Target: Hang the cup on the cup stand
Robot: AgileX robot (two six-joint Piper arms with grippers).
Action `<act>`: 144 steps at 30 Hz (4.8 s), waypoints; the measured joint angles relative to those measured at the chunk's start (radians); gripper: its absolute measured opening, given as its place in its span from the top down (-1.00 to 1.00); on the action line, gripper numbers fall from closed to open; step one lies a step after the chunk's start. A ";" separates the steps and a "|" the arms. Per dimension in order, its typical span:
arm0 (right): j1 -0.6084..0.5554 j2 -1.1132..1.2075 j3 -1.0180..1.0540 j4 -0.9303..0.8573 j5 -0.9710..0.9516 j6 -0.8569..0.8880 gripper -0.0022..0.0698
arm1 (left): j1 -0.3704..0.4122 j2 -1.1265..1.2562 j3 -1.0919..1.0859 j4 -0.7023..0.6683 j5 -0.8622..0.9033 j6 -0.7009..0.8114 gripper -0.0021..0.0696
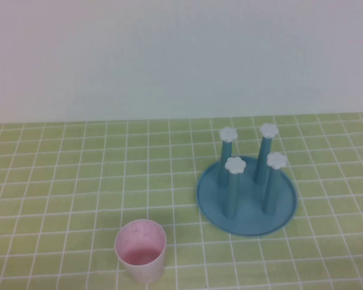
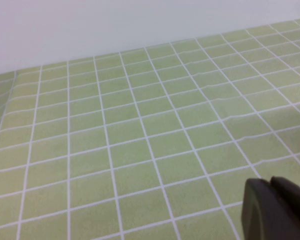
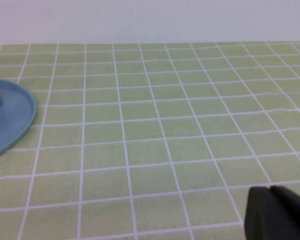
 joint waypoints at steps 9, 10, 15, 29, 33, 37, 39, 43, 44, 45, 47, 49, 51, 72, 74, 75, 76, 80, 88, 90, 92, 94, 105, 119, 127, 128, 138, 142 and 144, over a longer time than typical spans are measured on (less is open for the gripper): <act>0.025 0.000 0.000 0.000 0.000 0.000 0.94 | 0.000 0.000 0.000 0.000 0.000 0.000 0.94; 0.025 0.000 0.000 0.000 0.000 0.000 0.94 | 0.000 0.000 0.000 0.000 0.000 0.000 0.94; 0.025 0.000 0.000 0.000 0.000 0.000 0.94 | 0.000 0.000 0.000 0.000 0.000 0.007 0.94; 0.025 0.000 0.000 0.000 0.002 0.000 0.94 | 0.000 0.000 0.000 -0.008 0.000 0.020 0.94; 0.025 0.000 0.000 0.000 0.002 0.000 0.94 | 0.000 0.000 0.000 -0.008 -0.035 0.020 0.94; 0.025 0.000 -0.002 0.000 0.002 0.000 0.94 | 0.000 0.000 0.000 -0.008 -0.163 0.020 0.94; 0.025 0.000 -0.002 0.000 0.004 0.000 0.94 | 0.000 0.000 0.000 -0.008 -0.221 0.020 0.94; 0.025 0.000 -0.002 0.000 0.004 0.000 0.94 | 0.000 0.000 0.000 -0.008 -0.243 0.020 0.94; 0.025 0.000 -0.002 0.000 0.004 0.000 0.94 | 0.000 0.000 0.000 -0.008 -0.237 0.020 0.94; 0.025 0.000 -0.002 0.000 0.004 0.000 0.94 | 0.000 0.000 0.000 -0.008 -0.233 0.020 0.94; 0.025 0.000 -0.002 0.000 0.005 0.000 0.94 | 0.000 0.000 0.000 -0.008 -0.229 0.020 0.94; 0.025 0.000 -0.002 0.000 0.005 0.000 0.94 | 0.000 0.000 0.000 -0.008 -0.226 0.020 0.94; 0.025 0.000 -0.002 0.000 0.005 0.000 0.94 | 0.000 0.000 0.000 -0.008 -0.224 0.020 0.94; 0.025 0.000 -0.002 0.041 0.005 0.003 0.94 | 0.000 0.000 0.000 -0.008 -0.224 0.020 0.94; 0.025 0.000 -0.002 0.041 0.005 0.003 0.94 | 0.000 0.000 0.000 -0.008 -0.216 0.020 0.94; 0.025 0.000 -0.002 0.041 0.007 0.003 0.94 | 0.000 0.000 0.000 -0.008 -0.212 0.020 0.94; 0.025 0.000 -0.002 0.041 0.007 0.003 0.94 | 0.000 0.000 0.000 -0.008 -0.209 0.020 0.94; 0.025 0.000 -0.002 0.041 0.007 0.003 0.94 | 0.000 0.000 0.000 -0.008 -0.209 0.020 0.94; 0.141 0.000 -0.002 0.041 0.007 0.003 0.94 | 0.000 0.000 0.000 -0.008 -0.209 0.020 0.94; 0.154 0.000 -0.002 0.041 0.007 0.003 0.94 | 0.000 0.000 0.000 -0.008 -0.209 0.020 0.94; 0.156 0.000 -0.002 0.041 0.007 0.003 0.94 | 0.000 0.000 0.000 -0.008 -0.209 0.020 0.94; 0.156 0.000 -0.002 0.041 0.007 0.003 0.94 | 0.000 0.000 0.000 -0.008 -0.209 0.020 0.94; 0.156 0.000 -0.002 0.041 0.007 0.003 0.94 | 0.000 0.000 0.000 -0.008 -0.276 0.020 0.94; 0.156 0.000 0.002 0.041 -0.223 -0.008 0.94 | 0.000 0.000 0.000 -0.017 -0.552 0.006 0.94; 0.156 0.000 0.002 -0.006 -0.439 -0.151 0.94 | 0.000 0.000 0.000 -0.019 -0.639 -0.010 0.94; 0.156 0.000 0.002 -0.006 -0.455 -0.157 0.94 | 0.000 0.000 0.000 -0.019 -0.652 -0.015 0.94; 0.156 0.000 0.002 0.000 -0.658 -0.150 0.94 | 0.000 0.000 -0.025 0.134 -0.717 -0.260 0.94; 0.156 0.000 -0.018 0.000 -0.642 -0.148 0.94 | 0.000 0.000 -0.124 0.197 -0.561 -0.310 0.94; 0.156 0.000 -0.069 0.000 -0.543 -0.148 0.94 | 0.000 0.000 -0.191 0.197 -0.457 -0.310 0.94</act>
